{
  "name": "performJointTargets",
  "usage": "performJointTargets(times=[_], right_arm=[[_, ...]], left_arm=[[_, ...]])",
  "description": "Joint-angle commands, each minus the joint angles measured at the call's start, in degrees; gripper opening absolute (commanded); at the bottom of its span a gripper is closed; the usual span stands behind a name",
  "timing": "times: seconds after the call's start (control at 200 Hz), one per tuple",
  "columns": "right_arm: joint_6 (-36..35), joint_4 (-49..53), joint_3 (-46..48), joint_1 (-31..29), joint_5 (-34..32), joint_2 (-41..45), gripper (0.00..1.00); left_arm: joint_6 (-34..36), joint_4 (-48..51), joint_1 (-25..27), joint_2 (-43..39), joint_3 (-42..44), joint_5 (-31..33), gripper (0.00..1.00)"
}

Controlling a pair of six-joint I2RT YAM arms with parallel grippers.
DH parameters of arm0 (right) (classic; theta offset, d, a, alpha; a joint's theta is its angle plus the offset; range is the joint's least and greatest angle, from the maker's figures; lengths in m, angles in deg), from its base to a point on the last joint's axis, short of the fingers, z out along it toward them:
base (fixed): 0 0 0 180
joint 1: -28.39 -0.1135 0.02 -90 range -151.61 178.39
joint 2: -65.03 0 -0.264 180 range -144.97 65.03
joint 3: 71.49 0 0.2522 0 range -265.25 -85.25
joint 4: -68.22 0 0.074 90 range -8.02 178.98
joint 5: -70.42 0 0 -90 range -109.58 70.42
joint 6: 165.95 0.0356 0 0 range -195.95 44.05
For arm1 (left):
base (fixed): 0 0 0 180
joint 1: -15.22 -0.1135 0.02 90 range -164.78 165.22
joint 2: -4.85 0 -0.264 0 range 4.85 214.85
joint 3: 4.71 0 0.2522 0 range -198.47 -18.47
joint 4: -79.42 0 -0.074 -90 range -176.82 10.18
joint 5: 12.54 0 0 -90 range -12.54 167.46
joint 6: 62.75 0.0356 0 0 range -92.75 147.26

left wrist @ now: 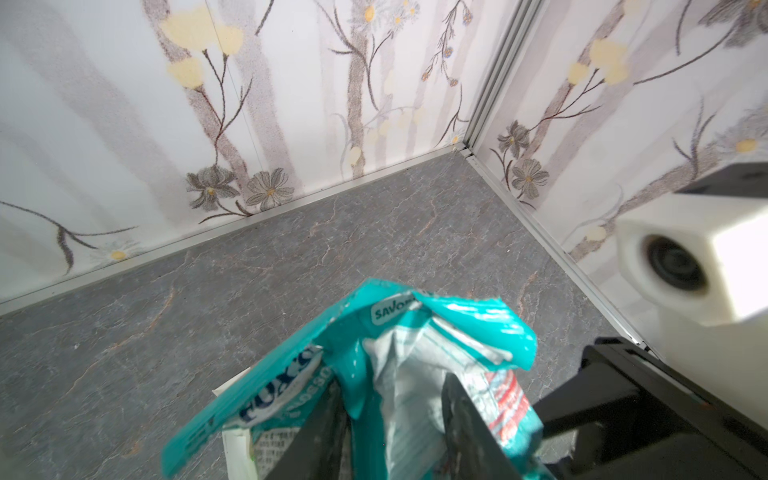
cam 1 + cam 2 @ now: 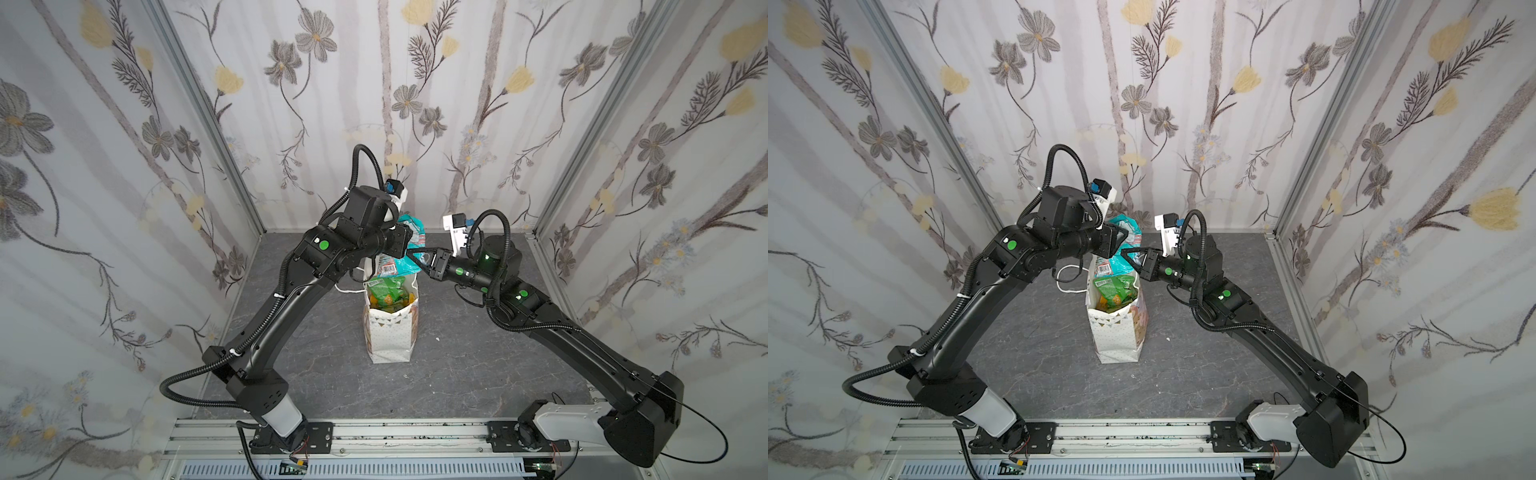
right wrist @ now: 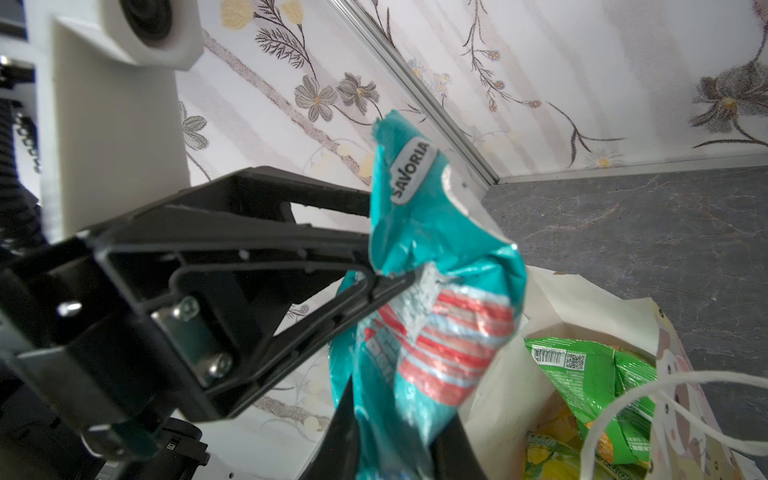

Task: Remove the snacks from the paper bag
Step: 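Hold the teal pack up while the right gripper closes on it, then open the left gripper and carry the teal pack away with the right gripper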

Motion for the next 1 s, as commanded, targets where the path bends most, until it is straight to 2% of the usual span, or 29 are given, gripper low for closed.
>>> performJointTargets(times=[0.0,0.18,0.335,0.505,0.704,0.924,0.994], right_arm=[[-1.29,-3.15,-1.80,1.00,-0.47,0.52,0.00],[-1.75,-2.70,-2.77,4.71,0.71,1.10,0.00],[-2.14,-2.40,-2.16,9.98,2.63,1.98,0.00],[-2.62,-2.53,0.41,17.62,6.45,1.96,0.00],[-3.45,-3.23,4.15,26.28,10.60,-0.68,0.00],[-5.21,-3.08,4.06,32.61,14.49,-8.54,0.00],[-5.86,-2.37,2.76,33.89,14.93,-13.74,0.00]], left_arm=[[1.56,-7.42,0.10,-3.65,3.68,-3.01,0.51],[3.63,-15.09,0.11,-11.10,12.72,-3.01,0.82],[5.07,-20.26,0.10,-18.04,21.44,-2.04,1.00],[5.90,-20.32,0.07,-23.79,28.44,-0.42,1.00],[5.80,-16.91,0.10,-27.03,32.01,0.95,1.00],[5.05,-13.32,0.08,-28.09,34.05,0.98,1.00],[4.69,-11.91,0.10,-28.14,34.40,0.85,1.00]])
